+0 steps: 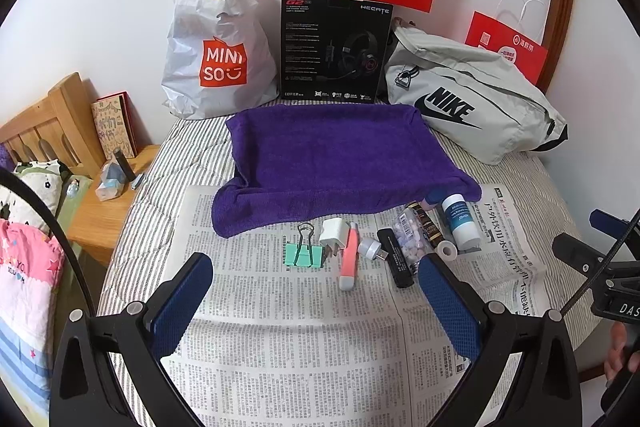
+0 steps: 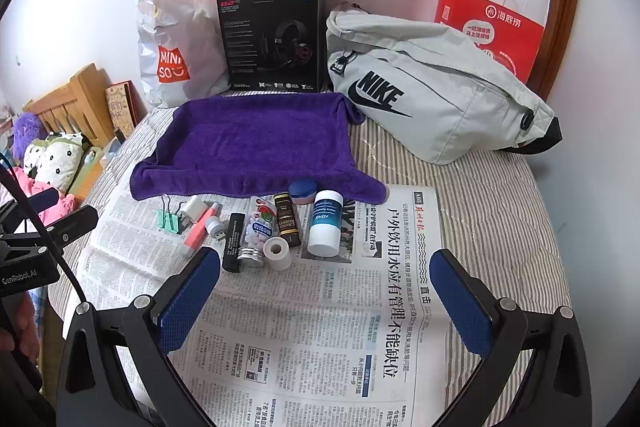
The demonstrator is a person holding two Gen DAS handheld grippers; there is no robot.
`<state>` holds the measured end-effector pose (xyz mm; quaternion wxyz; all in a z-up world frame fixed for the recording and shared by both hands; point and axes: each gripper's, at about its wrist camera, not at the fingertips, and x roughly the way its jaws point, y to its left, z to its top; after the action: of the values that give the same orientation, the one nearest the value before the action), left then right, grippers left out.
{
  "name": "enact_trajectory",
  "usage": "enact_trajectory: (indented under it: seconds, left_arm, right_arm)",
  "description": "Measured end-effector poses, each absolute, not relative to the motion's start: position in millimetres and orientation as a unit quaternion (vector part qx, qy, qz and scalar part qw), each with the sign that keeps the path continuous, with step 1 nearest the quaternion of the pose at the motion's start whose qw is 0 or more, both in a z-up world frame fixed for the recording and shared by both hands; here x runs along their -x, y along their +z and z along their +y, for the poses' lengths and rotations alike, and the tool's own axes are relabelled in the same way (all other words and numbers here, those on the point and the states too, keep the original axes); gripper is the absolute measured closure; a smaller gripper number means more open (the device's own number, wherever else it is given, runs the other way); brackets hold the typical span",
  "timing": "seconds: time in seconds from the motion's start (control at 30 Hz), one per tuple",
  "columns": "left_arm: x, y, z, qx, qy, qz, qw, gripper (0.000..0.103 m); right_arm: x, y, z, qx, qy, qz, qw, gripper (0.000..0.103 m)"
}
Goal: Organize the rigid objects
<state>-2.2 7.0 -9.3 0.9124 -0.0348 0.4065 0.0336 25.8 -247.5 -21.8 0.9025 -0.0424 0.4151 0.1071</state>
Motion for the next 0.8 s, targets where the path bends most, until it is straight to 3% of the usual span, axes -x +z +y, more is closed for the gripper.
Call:
enact_trajectory:
  seconds: [0.8]
  left_arm:
    - [4.2, -6.9, 4.7, 0.033, 0.033, 0.407, 0.912, 0.0]
  right_arm:
    - [-23.4, -20.7, -248.5, 0.042, 0.108, 0.414, 0.903, 0.0]
